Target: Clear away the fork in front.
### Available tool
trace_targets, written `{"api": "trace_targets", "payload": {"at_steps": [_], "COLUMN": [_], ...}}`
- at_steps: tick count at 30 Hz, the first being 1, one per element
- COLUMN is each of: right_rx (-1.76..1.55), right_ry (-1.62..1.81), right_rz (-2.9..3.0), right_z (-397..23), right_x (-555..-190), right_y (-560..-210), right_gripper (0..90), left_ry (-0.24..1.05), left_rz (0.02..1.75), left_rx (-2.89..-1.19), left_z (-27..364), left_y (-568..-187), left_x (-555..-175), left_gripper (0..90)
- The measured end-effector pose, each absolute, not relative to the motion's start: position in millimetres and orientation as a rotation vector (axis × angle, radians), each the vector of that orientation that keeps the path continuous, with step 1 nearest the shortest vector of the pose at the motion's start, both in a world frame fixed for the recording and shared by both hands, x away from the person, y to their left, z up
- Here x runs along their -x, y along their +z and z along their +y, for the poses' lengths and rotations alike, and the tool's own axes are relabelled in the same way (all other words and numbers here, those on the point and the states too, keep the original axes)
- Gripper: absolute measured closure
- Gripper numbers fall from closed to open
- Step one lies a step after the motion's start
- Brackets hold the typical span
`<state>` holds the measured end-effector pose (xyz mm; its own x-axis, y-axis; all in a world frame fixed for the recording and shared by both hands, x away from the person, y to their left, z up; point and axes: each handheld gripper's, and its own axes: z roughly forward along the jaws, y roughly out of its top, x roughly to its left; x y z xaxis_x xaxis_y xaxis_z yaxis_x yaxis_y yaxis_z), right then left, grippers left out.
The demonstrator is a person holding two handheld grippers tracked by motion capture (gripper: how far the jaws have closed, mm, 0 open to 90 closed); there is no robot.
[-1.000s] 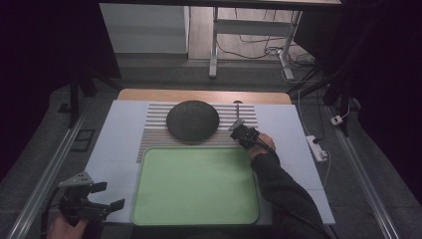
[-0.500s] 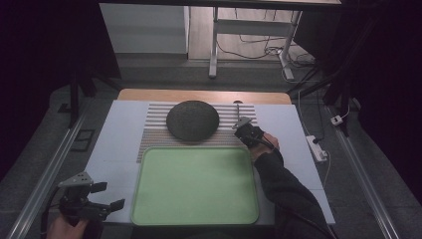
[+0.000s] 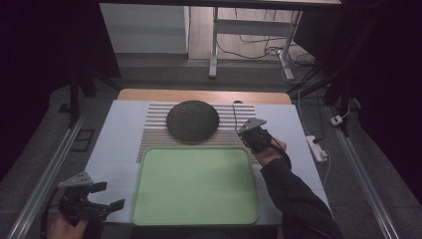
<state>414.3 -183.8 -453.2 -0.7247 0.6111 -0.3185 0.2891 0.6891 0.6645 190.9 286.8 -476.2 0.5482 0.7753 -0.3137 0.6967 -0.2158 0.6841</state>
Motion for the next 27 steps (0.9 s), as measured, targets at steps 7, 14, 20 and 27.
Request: {"api": "trace_targets", "payload": {"at_steps": [7, 14, 20, 27], "right_rx": [-0.671, -0.666, -0.665, -0.66], "right_ry": [0.869, 0.99, 1.071, 1.148], "right_rz": [2.406, 2.443, 2.461, 2.496], "right_z": [-188, -195, -204, -213], "right_x": [-394, -367, -349, -326], "right_y": [-448, -438, -433, -431], "right_gripper": [90.0, 90.0, 90.0, 90.0], "left_ry": [0.141, 0.086, 0.107, 0.14], "left_rz": [1.165, 1.092, 1.05, 1.012], "left_rx": [-1.951, -1.95, -1.984, -2.005], "left_z": [284, 280, 273, 262], "left_y": [-474, -474, -474, -472], "left_x": [-190, -194, -198, -206], "left_gripper": [0.0, 0.0, 0.0, 0.0]}}
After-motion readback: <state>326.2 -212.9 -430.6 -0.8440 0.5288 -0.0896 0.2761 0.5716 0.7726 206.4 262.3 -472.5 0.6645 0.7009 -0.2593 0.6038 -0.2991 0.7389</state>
